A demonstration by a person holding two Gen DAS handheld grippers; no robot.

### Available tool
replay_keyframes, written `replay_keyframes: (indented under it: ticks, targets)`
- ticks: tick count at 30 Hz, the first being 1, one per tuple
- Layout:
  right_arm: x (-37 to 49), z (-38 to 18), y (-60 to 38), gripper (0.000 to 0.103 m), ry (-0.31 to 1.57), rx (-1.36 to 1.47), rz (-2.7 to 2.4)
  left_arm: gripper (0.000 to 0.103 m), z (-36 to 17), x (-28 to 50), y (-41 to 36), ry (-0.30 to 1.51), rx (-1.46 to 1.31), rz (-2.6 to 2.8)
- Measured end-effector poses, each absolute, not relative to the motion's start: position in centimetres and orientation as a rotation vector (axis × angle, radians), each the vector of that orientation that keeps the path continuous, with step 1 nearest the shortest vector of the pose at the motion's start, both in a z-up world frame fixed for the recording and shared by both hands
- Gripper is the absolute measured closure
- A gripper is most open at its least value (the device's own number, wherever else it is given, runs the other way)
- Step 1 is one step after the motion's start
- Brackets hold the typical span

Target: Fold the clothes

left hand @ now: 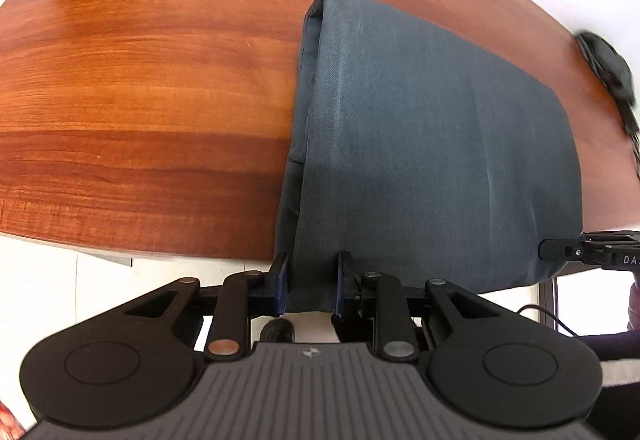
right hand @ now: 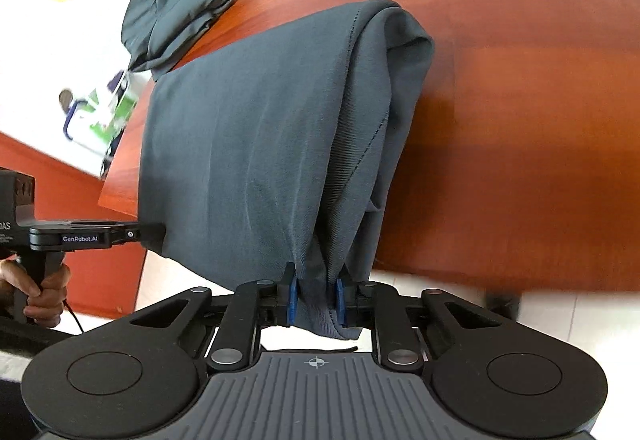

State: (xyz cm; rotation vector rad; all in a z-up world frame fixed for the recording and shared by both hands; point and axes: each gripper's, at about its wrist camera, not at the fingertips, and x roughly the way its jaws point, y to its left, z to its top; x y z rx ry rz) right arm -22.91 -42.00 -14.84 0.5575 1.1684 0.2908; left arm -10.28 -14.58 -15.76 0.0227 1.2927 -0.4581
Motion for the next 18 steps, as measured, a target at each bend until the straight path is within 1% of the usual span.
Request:
replay_keyframes:
  ticks: [3,4,5,6,7,8,9,10,11,12,14,15,18]
  targets:
    - [-25.2,-14.5,-40.9,0.084,1.139,0.577,0.248,0.075,-15.5,-10.9,-13.4,1.288,0.013,-0.496]
    - [-25.5,-14.3,-40.6,0.083,1.126,0.576,0.234,0.075,-15.3,-11.1,-13.0,1.277,-0.001,-0.508]
    - [-25.7,-14.2,-40.4,0.078,1.110,0.574,0.219,0.072,-15.0,-11.2,-12.5,1.265,-0.020,-0.523]
    - [-25.9,-14.0,-40.2,0.076,1.096,0.569,0.200,0.063,-14.8,-11.3,-11.9,1.257,-0.045,-0.537]
    - [-26.1,-13.9,-40.1,0.071,1.089,0.568,0.189,0.056,-14.7,-11.2,-11.3,1.253,-0.075,-0.550]
    - [-26.2,-13.8,-40.1,0.061,1.084,0.572,0.186,0.053,-14.6,-11.2,-10.7,1.247,-0.105,-0.559]
    - [-26.2,-13.7,-40.2,0.055,1.076,0.573,0.180,0.046,-14.5,-11.2,-10.2,1.242,-0.138,-0.567]
    - [-26.4,-13.4,-40.3,0.046,1.065,0.566,0.173,0.038,-14.5,-11.1,-9.6,1.240,-0.172,-0.575]
    - [-26.4,-13.3,-40.4,0.042,1.058,0.560,0.171,0.035,-14.7,-11.0,-9.1,1.243,-0.206,-0.579]
    - [-26.4,-13.1,-40.5,0.041,1.056,0.559,0.169,0.032,-14.9,-10.8,-8.5,1.254,-0.245,-0.577]
    - [-26.0,-13.0,-40.7,0.036,1.053,0.563,0.173,0.026,-15.6,-10.6,-7.4,1.278,-0.337,-0.594]
    - [-25.8,-12.9,-40.8,0.035,1.052,0.565,0.175,0.021,-16.1,-10.4,-6.9,1.287,-0.383,-0.609]
    - [-25.6,-12.6,-40.9,0.035,1.074,0.556,0.160,0.018,-17.7,-10.1,-5.9,1.305,-0.464,-0.622]
